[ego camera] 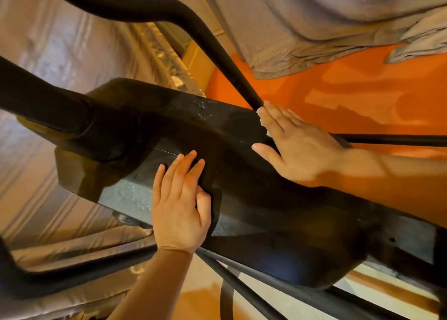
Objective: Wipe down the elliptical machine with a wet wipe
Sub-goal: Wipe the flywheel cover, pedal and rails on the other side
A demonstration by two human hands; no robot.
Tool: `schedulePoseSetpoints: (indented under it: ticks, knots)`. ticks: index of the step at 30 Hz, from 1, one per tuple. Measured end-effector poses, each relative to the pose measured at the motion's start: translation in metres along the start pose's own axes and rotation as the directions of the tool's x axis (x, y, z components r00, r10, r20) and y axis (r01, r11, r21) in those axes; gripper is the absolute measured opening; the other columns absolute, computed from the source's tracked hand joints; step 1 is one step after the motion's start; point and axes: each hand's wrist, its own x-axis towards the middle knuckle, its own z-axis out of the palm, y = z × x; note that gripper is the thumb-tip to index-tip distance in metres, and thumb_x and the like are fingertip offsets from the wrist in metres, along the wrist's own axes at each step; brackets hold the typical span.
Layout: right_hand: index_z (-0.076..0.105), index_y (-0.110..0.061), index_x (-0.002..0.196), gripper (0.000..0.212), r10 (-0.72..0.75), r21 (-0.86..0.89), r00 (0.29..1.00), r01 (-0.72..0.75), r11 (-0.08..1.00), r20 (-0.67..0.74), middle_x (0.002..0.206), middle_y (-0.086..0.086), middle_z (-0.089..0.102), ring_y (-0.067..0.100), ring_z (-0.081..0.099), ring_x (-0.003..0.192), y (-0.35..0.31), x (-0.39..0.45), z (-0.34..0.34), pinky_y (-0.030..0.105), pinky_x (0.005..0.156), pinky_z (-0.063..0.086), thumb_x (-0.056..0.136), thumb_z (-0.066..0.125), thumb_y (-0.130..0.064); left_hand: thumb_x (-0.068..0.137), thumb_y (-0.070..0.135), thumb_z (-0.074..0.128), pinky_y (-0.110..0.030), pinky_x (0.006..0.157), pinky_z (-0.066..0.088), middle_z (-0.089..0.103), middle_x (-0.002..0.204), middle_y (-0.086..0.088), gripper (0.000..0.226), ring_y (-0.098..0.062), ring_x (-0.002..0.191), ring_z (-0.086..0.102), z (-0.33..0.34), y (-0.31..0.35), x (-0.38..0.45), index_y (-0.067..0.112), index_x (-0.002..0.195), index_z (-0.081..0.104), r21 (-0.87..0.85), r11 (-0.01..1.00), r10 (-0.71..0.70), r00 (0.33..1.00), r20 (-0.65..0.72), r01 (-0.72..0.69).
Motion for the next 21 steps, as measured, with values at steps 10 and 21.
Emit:
schedulePoseSetpoints:
  ticks: [10,21]
  knots:
    - [-0.005,-0.010,0.155,0.075,-0.328,-0.006,0.944,0.328,0.945,-0.031,0.162,0.006,-0.017,0.017,-0.023,0.147,-0.053,0.006,0.006,0.032,0.120,-0.011,0.100,0.012,-0.059,0.094,0.021,0.035,-0.050,0.119,0.024,0.056,0.140,-0.009,0.045,-0.027,0.137,0.044,-0.001,-0.001,-0.001,0.008,0.128,0.062,0.002,1.000,-0.028,1.000,0.012,0.028]
    - [-0.009,-0.011,0.154,0.085,-0.062,-0.005,0.998,0.062,0.998,-0.017,0.162,0.007,-0.015,0.018,-0.015,0.149,-0.046,0.054,-0.008,0.033,0.122,-0.005,0.093,0.009,-0.067,0.094,0.022,0.036,-0.043,0.122,0.020,0.055,0.141,-0.006,0.045,-0.024,0.138,0.043,-0.002,0.000,0.000,0.010,0.129,0.062,-0.013,0.999,-0.052,0.998,0.029,0.052]
